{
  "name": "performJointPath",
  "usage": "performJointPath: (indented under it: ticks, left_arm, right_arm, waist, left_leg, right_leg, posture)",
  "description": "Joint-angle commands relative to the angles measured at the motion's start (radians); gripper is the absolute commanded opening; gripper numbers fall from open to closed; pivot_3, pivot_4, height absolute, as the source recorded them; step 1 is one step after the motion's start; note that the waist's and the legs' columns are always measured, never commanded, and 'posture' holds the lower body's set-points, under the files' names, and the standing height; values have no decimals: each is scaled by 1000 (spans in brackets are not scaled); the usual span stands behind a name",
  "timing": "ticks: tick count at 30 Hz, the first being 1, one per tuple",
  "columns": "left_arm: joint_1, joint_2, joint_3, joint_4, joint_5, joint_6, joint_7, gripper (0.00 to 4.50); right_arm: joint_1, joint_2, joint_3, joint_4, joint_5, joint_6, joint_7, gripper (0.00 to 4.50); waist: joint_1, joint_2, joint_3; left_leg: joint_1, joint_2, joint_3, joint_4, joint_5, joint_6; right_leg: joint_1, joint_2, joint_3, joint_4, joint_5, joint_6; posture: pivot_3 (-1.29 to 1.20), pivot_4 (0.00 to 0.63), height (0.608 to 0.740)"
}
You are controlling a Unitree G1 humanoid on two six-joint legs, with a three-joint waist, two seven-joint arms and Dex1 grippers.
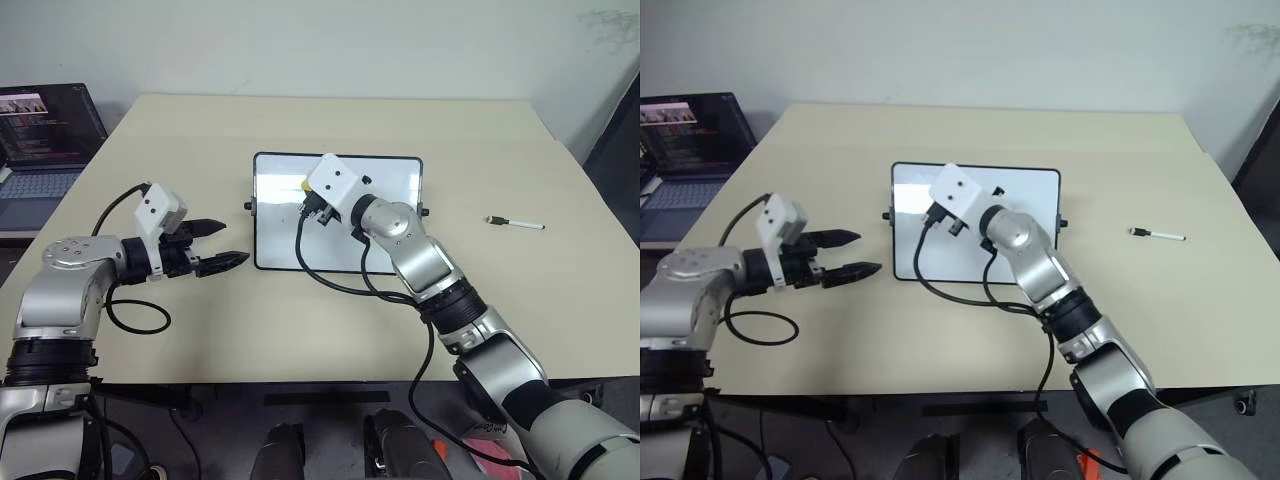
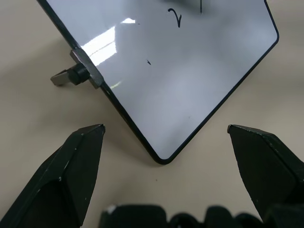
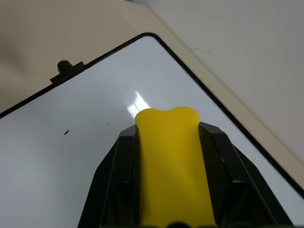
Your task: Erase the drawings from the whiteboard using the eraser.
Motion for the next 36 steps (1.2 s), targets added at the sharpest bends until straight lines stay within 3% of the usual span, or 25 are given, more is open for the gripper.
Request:
performJointPath:
  ticks: [1, 13, 26, 36]
  left_arm:
    - [-25, 18, 10, -30, -1, -5, -3, 4500]
    - [-38, 14, -3, -24, 1, -6, -9, 4500]
    - [-51, 16, -12, -8, 2, -13, -17, 4500]
    - [-50, 19, -7, -5, 3, -14, -17, 4500]
  right_arm:
    - [12, -4, 4, 0, -11, 0, 18, 1394]
    - [133, -53, 69, -102, -26, 114, 145, 1392]
    - [-48, -36, -32, 110, -26, 8, 19, 1392]
    - [53, -55, 52, 38, -43, 44, 145, 1392]
  waist:
    - [0, 0, 0]
    - [0, 0, 0]
    - [1, 0, 0]
    - [0, -1, 0]
  left_leg:
    - [0, 0, 0, 0, 0, 0]
    - [2, 0, 0, 2, 0, 0]
    - [3, 0, 0, 2, 2, -1]
    - [4, 0, 0, 2, 2, -1]
  right_leg:
    - [0, 0, 0, 0, 0, 0]
    - [3, 0, 0, 1, 0, 1]
    - [3, 0, 0, 1, 1, 2]
    - [4, 0, 0, 1, 1, 2]
  posture:
    - [0, 150, 740]
    - [0, 150, 740]
    - [0, 150, 740]
    - [0, 150, 740]
